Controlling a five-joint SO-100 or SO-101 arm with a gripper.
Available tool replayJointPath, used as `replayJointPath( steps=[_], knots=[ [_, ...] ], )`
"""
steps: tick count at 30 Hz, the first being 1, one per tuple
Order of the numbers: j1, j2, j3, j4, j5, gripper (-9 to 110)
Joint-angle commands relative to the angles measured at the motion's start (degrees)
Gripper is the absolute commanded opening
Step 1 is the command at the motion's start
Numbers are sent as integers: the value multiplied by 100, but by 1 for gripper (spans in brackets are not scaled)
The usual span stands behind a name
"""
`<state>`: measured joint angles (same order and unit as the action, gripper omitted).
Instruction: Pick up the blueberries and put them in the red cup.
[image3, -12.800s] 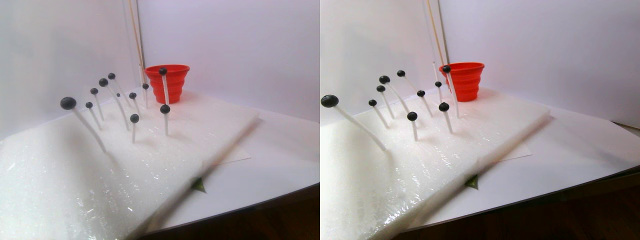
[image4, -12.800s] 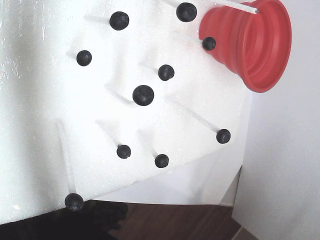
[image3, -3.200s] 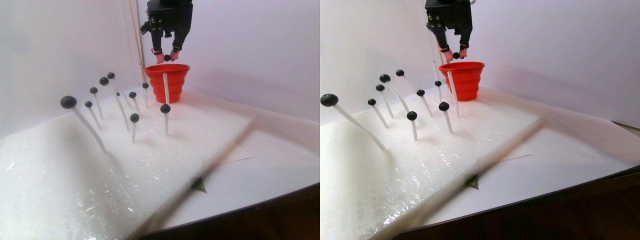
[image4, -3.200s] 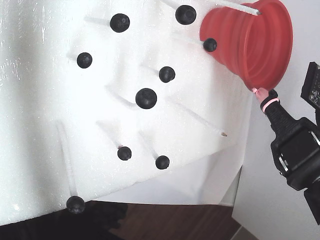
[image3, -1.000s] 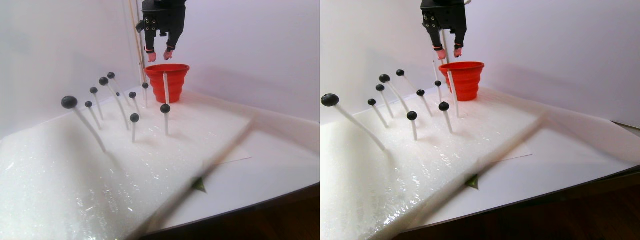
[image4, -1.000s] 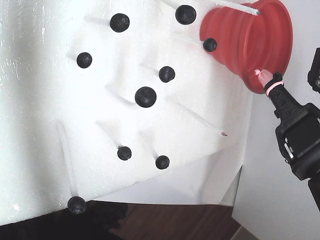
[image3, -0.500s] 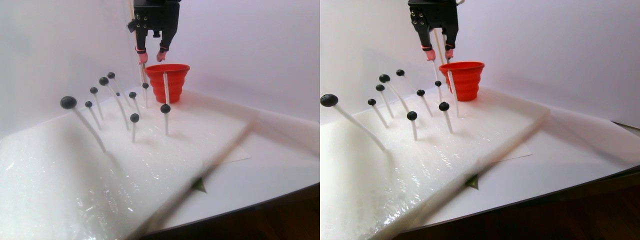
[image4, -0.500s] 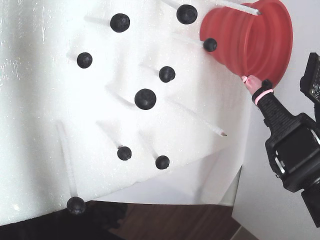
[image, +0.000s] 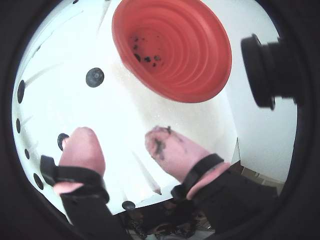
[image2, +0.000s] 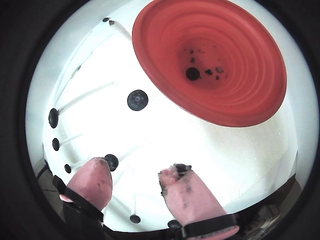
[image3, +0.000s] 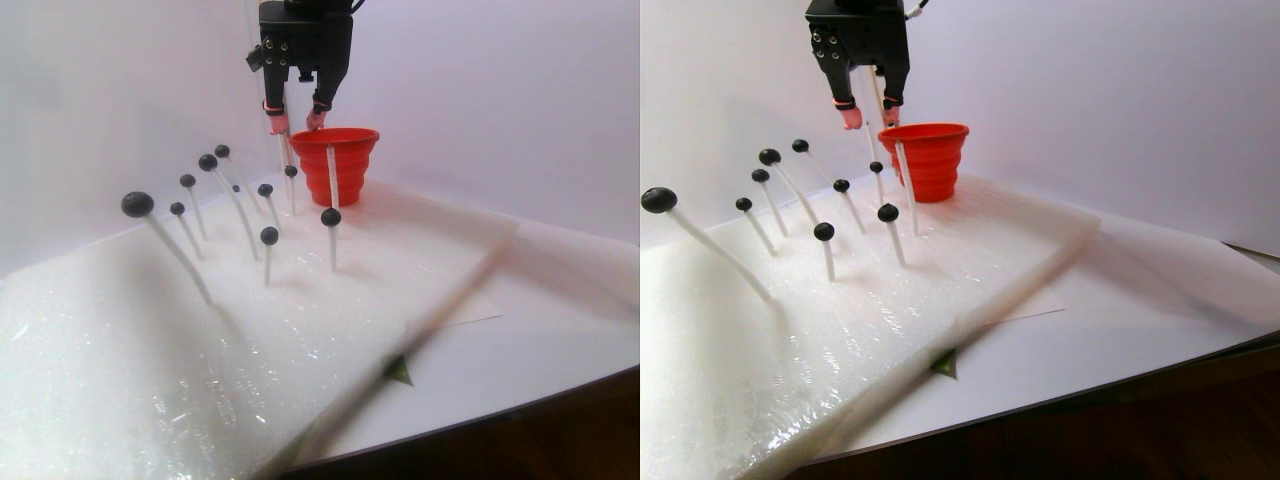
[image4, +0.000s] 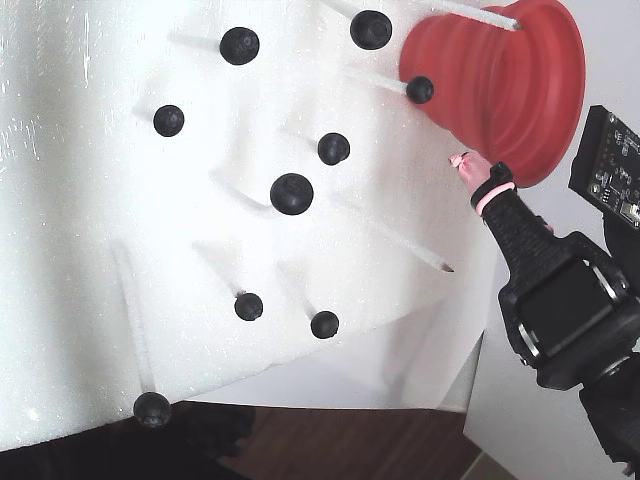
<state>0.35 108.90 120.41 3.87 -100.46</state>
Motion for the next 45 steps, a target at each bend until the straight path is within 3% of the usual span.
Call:
replayJointPath(
  steps=[1, 45],
  knots=[
    [-132, 422, -114, -211, -26, 19],
    [-9, -1687, -624, -2074, 185, 21]
  ],
)
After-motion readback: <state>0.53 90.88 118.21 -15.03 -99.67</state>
